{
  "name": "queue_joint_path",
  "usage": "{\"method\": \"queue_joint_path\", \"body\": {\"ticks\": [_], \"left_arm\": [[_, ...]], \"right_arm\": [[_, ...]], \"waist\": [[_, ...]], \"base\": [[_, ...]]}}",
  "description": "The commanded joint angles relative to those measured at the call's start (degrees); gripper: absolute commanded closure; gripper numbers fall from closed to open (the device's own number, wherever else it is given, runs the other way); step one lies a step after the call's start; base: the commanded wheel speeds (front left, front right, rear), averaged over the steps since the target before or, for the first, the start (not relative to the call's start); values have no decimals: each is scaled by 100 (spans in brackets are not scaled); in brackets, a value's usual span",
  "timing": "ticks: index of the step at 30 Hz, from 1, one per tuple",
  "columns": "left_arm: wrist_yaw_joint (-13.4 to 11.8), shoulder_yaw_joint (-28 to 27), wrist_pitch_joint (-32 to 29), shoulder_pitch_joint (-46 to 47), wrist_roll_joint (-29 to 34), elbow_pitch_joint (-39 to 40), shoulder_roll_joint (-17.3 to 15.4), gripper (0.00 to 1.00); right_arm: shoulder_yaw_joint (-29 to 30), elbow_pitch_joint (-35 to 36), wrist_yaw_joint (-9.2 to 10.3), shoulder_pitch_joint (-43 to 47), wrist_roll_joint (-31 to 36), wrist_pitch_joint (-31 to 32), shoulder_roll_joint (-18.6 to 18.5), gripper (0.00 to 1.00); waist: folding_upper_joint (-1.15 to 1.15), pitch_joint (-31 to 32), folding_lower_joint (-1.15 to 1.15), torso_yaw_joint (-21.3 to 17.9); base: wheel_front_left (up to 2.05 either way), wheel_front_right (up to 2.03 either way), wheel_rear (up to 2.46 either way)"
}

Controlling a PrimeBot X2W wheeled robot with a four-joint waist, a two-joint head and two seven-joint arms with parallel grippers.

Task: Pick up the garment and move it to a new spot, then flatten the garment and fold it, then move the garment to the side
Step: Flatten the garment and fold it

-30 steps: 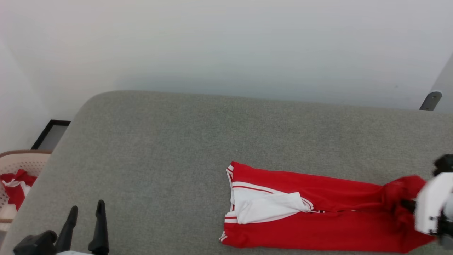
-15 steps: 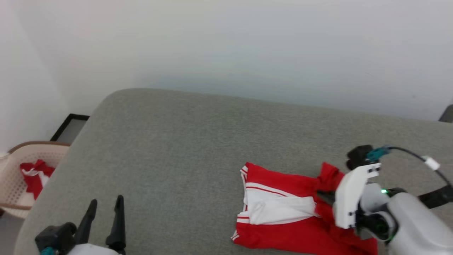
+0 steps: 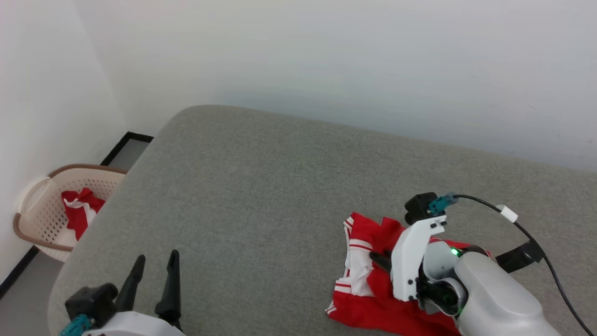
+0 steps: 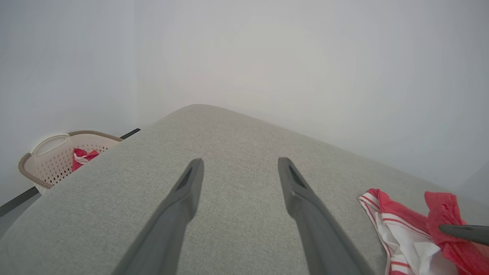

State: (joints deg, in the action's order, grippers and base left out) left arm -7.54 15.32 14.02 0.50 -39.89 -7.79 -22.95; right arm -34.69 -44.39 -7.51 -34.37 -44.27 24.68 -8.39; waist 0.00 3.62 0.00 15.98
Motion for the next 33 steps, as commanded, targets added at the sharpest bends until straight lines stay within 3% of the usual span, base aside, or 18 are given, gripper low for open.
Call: {"method": "queue_joint_path", "body": {"ticks": [1,2,9,14,25,33], "left_arm": [[39,-9,30,55,-31,-21,29,0],[40,-15,34,58,-36,-46,28,0],[5,-141,62,-35,-38,-88,43,0],[-19,-231,92,-82,10,-39,37,0],[-91,-404,110,-316,155,151,3,0],[-112,-530,114,-502,225,223,-13,0]], "right_arm": [[-33,-52,5,-83,56,-47,49,24],[-53,-101,5,-105,59,-56,77,0],[-244,57,5,-286,-101,-102,156,0],[-374,538,5,-334,-316,-228,-20,0],[-124,1455,5,-10,-367,-965,-683,0],[288,1909,5,484,133,-1980,-1221,0]], "waist": [[0,-8,0,15],[0,-7,0,10],[0,5,0,-193],[0,12,0,-424],[0,58,0,-1039],[0,123,0,-1459]], "base": [[0,0,0],[0,0,0],[0,0,0],[0,0,0],[0,0,0],[0,0,0]]}}
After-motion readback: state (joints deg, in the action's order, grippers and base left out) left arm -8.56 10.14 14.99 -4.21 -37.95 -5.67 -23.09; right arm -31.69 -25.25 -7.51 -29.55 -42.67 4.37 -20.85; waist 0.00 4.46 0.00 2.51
